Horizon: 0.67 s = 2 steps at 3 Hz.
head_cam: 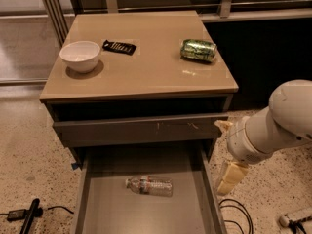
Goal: Pick water bottle from middle drawer and place on counter
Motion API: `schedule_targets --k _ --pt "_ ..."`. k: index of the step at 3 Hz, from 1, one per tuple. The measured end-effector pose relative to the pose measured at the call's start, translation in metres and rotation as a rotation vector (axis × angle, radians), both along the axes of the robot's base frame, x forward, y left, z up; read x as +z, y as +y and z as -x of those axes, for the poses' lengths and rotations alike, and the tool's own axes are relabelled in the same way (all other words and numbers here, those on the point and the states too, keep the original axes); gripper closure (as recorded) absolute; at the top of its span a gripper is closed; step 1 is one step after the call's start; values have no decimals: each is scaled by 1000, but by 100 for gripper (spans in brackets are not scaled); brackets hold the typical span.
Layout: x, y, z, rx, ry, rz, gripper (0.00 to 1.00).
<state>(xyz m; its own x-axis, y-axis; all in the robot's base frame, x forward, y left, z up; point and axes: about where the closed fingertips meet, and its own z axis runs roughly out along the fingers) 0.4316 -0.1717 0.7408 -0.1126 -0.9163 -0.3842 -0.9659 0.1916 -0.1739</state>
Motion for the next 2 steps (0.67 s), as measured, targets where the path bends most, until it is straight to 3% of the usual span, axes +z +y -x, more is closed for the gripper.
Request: schedule_targets --k 1,2 --pt "-56 36 -5 74 47 -6 0" --pt "-106 52 -10 95 86 -21 0"
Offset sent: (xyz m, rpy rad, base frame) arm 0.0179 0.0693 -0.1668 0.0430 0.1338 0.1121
